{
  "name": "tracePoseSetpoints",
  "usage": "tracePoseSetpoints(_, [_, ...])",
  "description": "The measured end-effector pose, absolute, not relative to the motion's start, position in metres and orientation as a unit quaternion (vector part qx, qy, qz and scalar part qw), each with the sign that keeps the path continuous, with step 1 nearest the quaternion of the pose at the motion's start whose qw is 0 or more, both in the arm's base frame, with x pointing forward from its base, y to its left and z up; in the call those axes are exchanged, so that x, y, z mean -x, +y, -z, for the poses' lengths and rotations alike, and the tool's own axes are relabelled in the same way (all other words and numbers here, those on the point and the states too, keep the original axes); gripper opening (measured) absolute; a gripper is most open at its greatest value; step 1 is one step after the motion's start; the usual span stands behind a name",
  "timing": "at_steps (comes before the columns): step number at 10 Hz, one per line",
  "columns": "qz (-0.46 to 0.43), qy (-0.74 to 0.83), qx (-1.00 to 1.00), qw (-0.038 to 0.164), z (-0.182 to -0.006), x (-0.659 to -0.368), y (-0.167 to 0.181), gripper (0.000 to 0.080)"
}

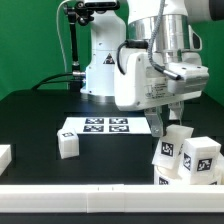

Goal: Assemble stool

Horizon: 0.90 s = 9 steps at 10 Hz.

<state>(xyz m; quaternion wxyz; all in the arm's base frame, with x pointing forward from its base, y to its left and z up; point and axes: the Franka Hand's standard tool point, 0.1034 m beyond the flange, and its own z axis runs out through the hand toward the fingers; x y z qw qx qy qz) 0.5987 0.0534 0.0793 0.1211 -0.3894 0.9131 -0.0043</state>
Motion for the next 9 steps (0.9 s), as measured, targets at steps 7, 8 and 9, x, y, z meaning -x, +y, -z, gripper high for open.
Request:
tracePoseSetpoints(7, [0.012, 0.940, 0.300, 0.159, -0.0791, -0.5966, 0.0579, 0.0338])
tracePoseSetpoints(8, [0.014, 0.938, 0.309, 0.159, -0.0787, -0.5965, 0.0576, 0.0338])
tracePoseSetpoints(9, [0.016, 0.935, 0.318, 0.158, -0.0787, -0.5966, 0.0577, 0.0338])
